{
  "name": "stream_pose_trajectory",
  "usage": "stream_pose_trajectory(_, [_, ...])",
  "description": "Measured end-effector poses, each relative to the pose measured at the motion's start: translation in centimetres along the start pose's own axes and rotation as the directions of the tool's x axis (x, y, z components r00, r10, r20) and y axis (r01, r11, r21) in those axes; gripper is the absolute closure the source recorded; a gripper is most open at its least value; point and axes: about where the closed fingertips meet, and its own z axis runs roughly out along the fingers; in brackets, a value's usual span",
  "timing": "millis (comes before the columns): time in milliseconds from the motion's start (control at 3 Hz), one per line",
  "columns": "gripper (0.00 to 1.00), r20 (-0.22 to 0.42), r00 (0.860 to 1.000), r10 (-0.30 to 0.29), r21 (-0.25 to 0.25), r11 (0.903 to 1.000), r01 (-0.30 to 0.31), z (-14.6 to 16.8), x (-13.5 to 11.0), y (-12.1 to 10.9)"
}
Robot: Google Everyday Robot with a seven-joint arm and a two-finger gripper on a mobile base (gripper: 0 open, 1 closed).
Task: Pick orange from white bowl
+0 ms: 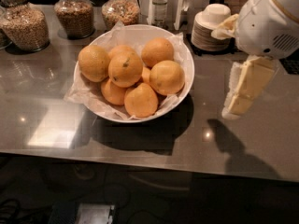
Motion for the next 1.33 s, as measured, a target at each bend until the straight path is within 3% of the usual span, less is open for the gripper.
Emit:
stream_pose_trajectory(333, [0.00,0.113,0.988,-0.107,-0.041,0.9928,0.112,1.6,-5.2,-0.1])
stream_pose_trajectory(667, [0.00,0.211,0.958,-0.195,-0.054,0.9761,0.210,2.5,-10.2,0.3])
stream_pose_trajectory(1000, [0.00,0.295,0.922,-0.250,-0.021,0.9631,0.268,4.1,-17.4,-1.1])
stream_pose_trajectory(1333, [0.00,0.295,0.922,-0.250,-0.021,0.9631,0.268,4.1,-17.4,-1.1])
